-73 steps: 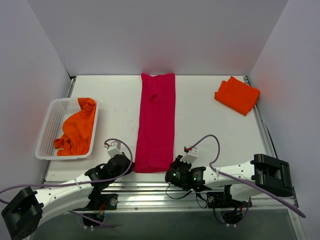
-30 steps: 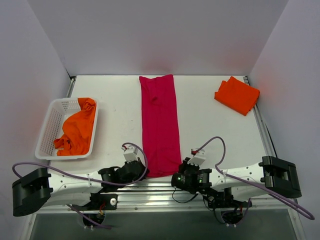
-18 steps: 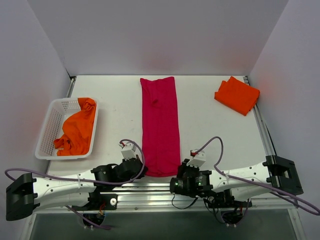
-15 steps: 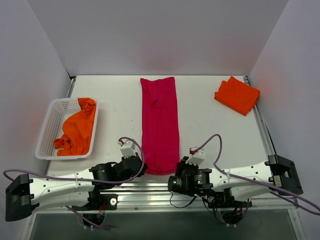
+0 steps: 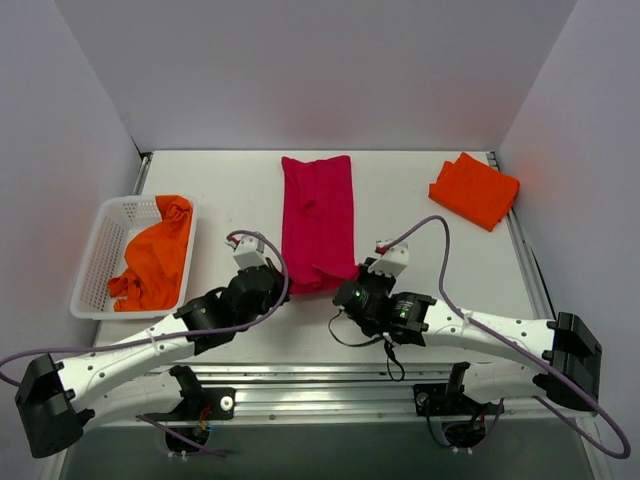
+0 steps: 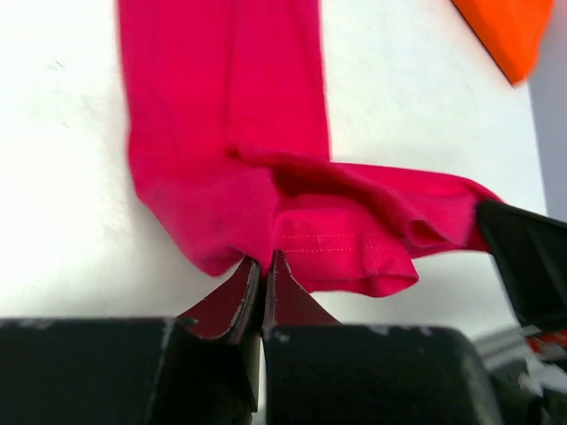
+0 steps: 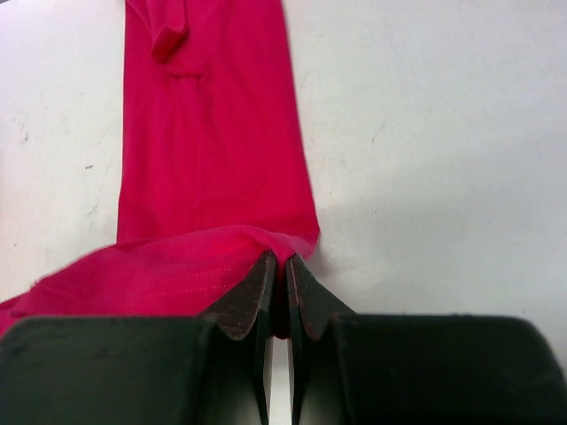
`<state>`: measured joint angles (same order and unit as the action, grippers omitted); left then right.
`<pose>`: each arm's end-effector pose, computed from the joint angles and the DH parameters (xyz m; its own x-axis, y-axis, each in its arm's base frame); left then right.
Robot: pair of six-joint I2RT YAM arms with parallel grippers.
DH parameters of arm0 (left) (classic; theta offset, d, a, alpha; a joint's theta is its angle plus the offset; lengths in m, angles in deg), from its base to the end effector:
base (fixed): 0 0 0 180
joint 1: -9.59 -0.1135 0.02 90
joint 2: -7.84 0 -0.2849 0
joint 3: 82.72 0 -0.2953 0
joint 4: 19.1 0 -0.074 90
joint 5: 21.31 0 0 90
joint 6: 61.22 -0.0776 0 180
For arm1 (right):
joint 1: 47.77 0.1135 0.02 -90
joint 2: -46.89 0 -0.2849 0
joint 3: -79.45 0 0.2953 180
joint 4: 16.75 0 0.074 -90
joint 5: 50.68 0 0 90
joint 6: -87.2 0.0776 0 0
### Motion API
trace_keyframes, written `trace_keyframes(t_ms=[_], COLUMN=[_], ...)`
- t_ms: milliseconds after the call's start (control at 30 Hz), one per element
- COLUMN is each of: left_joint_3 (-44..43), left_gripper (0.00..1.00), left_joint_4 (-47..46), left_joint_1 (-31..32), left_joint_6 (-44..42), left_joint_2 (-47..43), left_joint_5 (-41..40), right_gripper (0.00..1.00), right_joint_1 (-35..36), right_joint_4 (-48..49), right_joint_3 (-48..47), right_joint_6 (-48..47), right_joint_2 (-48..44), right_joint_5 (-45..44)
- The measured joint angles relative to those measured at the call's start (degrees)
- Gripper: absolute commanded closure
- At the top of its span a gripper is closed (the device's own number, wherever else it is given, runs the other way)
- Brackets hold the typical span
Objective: Fold and stack the t-shirts
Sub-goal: Fold the folded rectangular tshirt in 1/3 of the way
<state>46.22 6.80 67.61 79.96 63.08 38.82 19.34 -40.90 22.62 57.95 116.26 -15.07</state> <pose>0.1781 -0.2122 0.2552 -0.5617 -0.3761 -0.7369 0.1112 0.8483 -0.5177 0.1762 0.2550 0.2448 -0.3603 0.4527 -0.8156 0.0646 0.8844 0.4623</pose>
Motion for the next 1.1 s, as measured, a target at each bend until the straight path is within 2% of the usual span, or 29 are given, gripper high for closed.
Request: trace_keyframes(t_ms=[133,300,433,767,833,867,900,933,967,1000,1033,1100], left_joint_3=[0.0,-1.3,-4.3,-14.3,-17.1,-18.8,-20.5,-22.5,-24.9,-28.6,-32.1,-40.0], left_gripper=[0.95,0.96,0.97,0.97,0.94,0.87,0.72,0.34,0.25,0.17,0.03,0.05], left_joint_4=[-4.6,-10.8,-15.7,-21.8,-23.0,-23.1,-23.3,-23.7,-23.9,-23.8,-23.9,-22.3], left_joint_1=[-7.8,-14.1,-18.9,-26.5,-28.3,-29.2,-30.0,-30.9,-31.7,-32.7,-33.6,-35.5], left_joint_6=[-2.1,-4.0,-5.4,-7.9,-8.2,-8.4,-8.7,-9.1,-9.7,-9.7,-10.1,-10.3], left_joint_2=[5.1,12.5,20.0,33.6,37.7,40.0,42.4,44.9,48.0,52.0,55.6,62.6], left_joint_5=[4.4,9.9,14.9,23.8,25.4,26.5,27.5,28.5,29.9,31.3,32.7,35.9], right_gripper=[1.00,1.00,1.00,1.00,1.00,1.00,0.93,0.60,0.42,0.18,0.12,0.07], right_joint_1=[-7.3,-13.5,-16.7,-22.6,-24.3,-25.3,-26.4,-27.7,-29.0,-30.6,-31.9,-34.2], right_joint_4=[7.8,14.2,17.2,21.3,22.2,22.3,22.7,22.7,22.6,21.8,21.6,19.3], right_joint_3=[0.0,-1.3,-4.3,-13.6,-16.1,-17.9,-20.0,-22.5,-25.2,-29.1,-32.1,-38.4], right_joint_6=[-8.7,-14.9,-17.9,-21.7,-22.3,-22.7,-23.2,-23.5,-23.4,-23.8,-24.0,-25.1], right_joint_2=[1.0,6.7,13.1,26.4,29.6,31.6,33.9,36.6,39.3,42.6,45.3,49.7], right_joint_5=[4.7,9.5,12.5,16.7,17.5,17.9,18.7,19.2,19.9,20.3,20.5,20.7])
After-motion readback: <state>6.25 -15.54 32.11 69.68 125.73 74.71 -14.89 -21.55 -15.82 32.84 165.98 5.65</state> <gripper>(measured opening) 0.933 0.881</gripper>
